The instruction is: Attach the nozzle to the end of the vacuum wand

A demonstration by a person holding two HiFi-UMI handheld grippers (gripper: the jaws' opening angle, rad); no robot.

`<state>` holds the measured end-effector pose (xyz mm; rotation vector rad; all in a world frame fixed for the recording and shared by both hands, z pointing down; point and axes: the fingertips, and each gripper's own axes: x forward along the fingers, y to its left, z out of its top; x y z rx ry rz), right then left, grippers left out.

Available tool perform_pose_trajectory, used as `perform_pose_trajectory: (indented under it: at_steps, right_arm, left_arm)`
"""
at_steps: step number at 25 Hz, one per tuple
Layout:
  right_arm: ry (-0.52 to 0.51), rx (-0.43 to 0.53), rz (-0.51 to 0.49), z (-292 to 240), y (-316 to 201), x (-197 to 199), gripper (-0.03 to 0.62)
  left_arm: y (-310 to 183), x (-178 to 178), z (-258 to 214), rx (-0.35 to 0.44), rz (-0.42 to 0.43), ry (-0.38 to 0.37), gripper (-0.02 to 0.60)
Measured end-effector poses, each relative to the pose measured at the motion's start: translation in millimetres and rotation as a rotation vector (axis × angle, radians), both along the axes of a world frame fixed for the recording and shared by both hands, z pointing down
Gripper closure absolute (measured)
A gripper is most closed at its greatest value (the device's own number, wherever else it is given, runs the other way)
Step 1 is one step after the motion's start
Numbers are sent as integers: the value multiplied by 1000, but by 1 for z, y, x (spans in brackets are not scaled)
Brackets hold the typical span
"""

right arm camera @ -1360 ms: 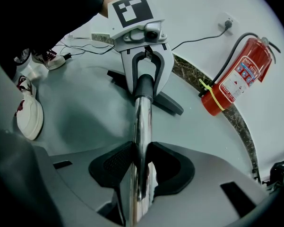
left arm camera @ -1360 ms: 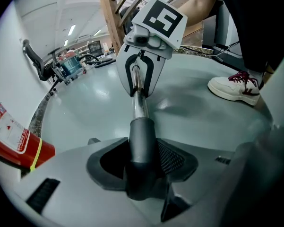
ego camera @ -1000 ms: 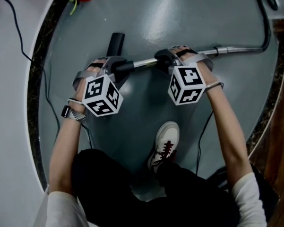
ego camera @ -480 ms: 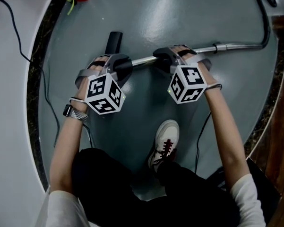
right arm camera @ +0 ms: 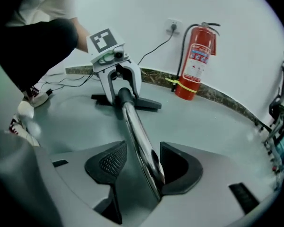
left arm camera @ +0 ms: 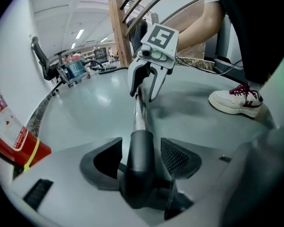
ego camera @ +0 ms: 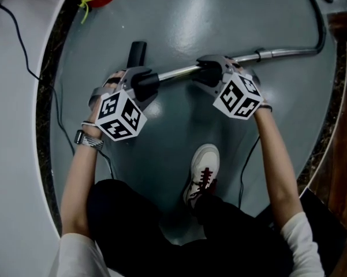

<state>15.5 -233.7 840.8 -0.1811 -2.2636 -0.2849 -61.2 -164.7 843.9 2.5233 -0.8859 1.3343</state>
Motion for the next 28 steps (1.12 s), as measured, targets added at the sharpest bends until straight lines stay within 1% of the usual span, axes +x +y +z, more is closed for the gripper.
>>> perform_pose_trajectory:
  at_steps: [4,7,10,13,14,16,17,21,23,25,28]
  right_arm:
    - [-93,-84,141,-15,-1,5,376]
    - [-177,-156,247,-28,1,9,376]
    - [-289,-239,367,-51,2,14,376]
    - [-375,-271,449,-75,-2,17,384]
    - [-396,-271,467,-83,-3,19,399]
    - [-428,-256,493,-98,-6,22,461]
    - [-438,-243,503,-104,-7,24,474]
    - [-465,-172,537,-123,-10,27,508]
    - [-469,-144,553,-129,-9,27,526]
    - [-479,-132,569,-134,-6,26,534]
    - [-502,-97,584,-146,-2,22,540]
  left_arm:
    - [-3,-3,-22,38,-67,114,328]
    - [-8,0,-34,56,-112,179,335]
    - [-14,4,-52,102,-150,220,363]
    - [-23,1,-67,138,-215,279,393]
    - [-26,0,-72,152,-241,297,405]
    - [-32,-1,-82,188,-283,316,462]
    - [-33,-1,-87,204,-294,319,482]
    - [-37,-8,-106,249,-329,342,502]
    - [-38,-11,-116,273,-350,355,529]
    - [-38,-13,-123,291,-363,358,556]
    - [-34,-17,-132,317,-376,360,575]
